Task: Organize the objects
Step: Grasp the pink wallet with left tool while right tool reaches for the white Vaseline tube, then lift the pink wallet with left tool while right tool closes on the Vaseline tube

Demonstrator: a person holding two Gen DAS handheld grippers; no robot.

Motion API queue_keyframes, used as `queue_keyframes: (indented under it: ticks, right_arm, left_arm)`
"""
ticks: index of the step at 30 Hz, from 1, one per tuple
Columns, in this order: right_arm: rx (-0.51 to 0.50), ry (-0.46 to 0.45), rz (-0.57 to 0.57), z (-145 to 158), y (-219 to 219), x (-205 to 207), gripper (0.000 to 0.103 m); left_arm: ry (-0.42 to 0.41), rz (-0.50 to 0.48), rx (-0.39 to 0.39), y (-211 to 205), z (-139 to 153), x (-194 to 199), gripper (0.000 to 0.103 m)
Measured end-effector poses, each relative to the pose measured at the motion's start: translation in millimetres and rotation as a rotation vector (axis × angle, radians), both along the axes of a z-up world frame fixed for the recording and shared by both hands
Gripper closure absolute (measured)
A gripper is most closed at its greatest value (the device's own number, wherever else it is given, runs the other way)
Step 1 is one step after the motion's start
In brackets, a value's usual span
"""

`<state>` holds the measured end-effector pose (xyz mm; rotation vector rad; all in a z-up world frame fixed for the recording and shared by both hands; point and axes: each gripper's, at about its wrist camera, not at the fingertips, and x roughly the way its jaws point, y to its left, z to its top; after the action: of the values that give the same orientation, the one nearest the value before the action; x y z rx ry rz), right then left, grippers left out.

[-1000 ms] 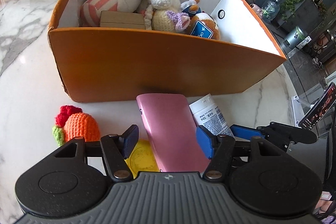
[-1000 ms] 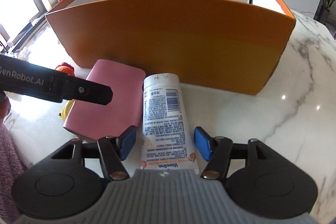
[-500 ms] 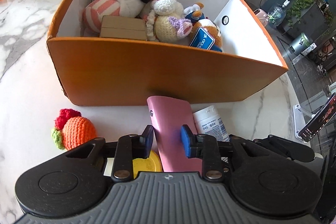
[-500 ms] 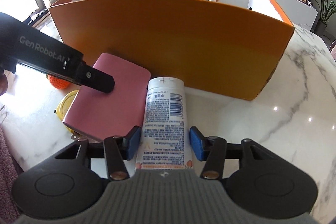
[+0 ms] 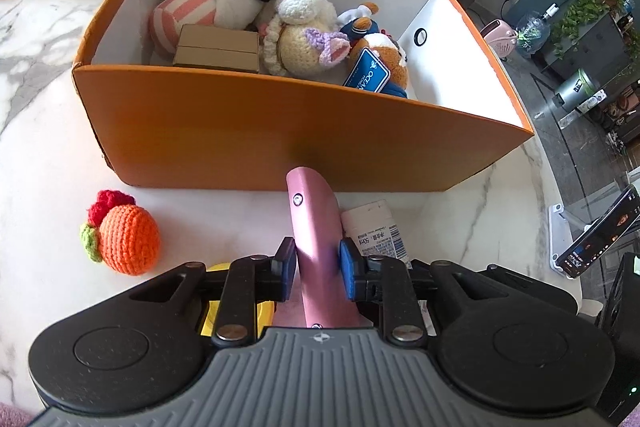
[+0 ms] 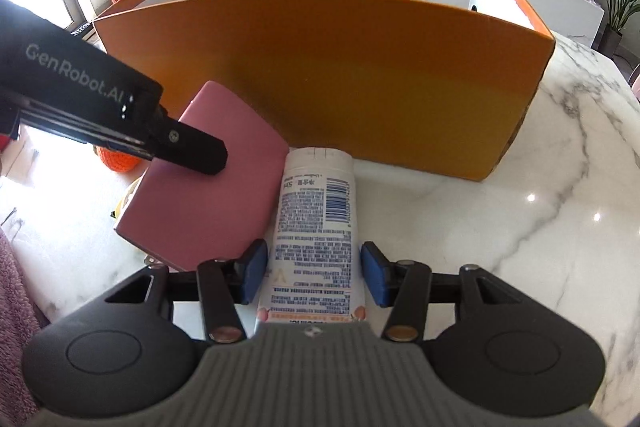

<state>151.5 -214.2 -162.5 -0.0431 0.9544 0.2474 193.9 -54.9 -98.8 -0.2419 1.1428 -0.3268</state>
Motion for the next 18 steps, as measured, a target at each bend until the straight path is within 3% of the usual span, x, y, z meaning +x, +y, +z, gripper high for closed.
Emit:
queue_keyframes:
  ticks: [9,18]
  right_arm:
    - [0.009,0.002,-0.001,1,-1,1,0.050]
    - [0.084,0.020,-0.047,18,-14,-3,0.051]
  left_arm:
    - [0.015,-0.016,-0.015,-5,-2,-3,0.080]
    - [-0.024,-0.016,-0.042,4,19,-12,0.083]
